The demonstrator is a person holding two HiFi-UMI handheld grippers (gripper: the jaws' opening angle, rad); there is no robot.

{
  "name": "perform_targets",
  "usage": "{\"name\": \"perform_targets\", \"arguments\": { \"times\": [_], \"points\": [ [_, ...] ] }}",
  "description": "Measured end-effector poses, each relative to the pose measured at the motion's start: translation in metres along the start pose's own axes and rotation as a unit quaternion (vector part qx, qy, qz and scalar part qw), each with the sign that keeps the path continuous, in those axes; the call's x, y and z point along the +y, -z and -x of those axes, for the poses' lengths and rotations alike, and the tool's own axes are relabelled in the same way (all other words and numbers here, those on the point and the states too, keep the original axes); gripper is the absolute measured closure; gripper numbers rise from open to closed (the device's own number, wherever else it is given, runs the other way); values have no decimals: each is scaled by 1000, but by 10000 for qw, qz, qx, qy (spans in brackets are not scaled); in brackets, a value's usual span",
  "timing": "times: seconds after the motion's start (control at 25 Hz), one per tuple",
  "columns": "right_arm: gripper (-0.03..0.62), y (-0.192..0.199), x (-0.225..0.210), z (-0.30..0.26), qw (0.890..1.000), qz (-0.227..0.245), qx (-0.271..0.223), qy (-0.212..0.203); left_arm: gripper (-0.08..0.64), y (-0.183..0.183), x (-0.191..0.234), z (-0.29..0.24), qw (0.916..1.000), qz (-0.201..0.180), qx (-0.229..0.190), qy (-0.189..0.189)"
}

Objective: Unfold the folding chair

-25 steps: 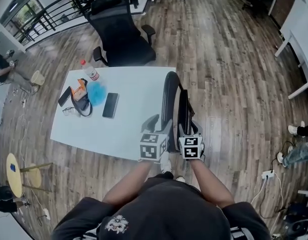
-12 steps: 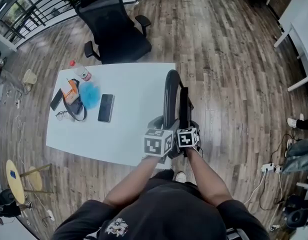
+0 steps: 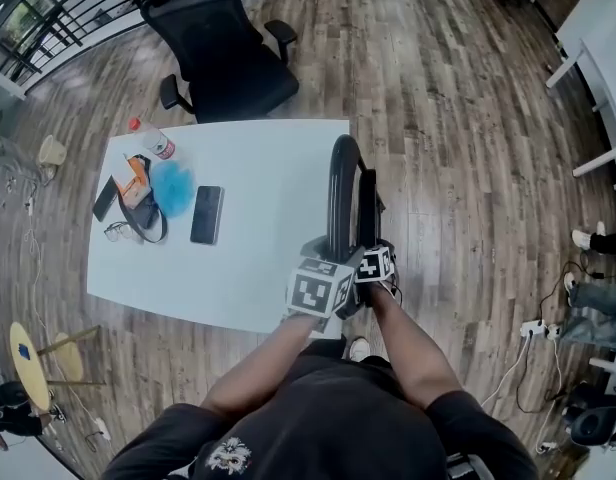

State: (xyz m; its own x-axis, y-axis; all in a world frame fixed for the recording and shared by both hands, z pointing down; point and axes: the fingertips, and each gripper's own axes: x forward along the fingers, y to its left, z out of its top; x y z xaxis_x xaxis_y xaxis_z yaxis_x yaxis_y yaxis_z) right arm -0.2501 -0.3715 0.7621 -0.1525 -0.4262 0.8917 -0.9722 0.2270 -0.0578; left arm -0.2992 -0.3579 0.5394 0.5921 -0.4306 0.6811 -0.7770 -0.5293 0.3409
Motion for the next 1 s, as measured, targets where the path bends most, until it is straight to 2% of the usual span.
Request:
{"name": "perform_targets", "arguments": {
  "times": [0.16, 0.32, 0.48, 0.6, 0.8, 0.88, 1.0],
  "points": [
    [298, 4, -3, -3, 10000, -32, 21, -27, 353, -1, 1, -1, 9999, -97, 32, -12],
    [298, -1, -7, 2, 9995, -235, -124, -145, 351, 0, 3, 0, 9999, -98, 45, -52],
    [298, 1, -20, 10, 9991, -203, -301, -223, 351, 3, 3, -1, 9997, -184, 124, -42],
    [298, 9, -37, 11, 9979, -380, -365, -381, 351, 3, -3, -4, 9996, -235, 149, -3],
    [299, 19, -87, 25, 9972, -291, -581, -383, 351, 4, -11, -16, 9993, -284, 249, -19],
    [307, 25, -110, 29, 9952, -392, -682, -574, 353, 7, -12, -23, 9987, -315, 391, -45],
    [311, 39, -144, 32, 9888, -674, -704, -1130, 351, 14, -17, -33, 9977, -268, 627, -66]
  ]
}}
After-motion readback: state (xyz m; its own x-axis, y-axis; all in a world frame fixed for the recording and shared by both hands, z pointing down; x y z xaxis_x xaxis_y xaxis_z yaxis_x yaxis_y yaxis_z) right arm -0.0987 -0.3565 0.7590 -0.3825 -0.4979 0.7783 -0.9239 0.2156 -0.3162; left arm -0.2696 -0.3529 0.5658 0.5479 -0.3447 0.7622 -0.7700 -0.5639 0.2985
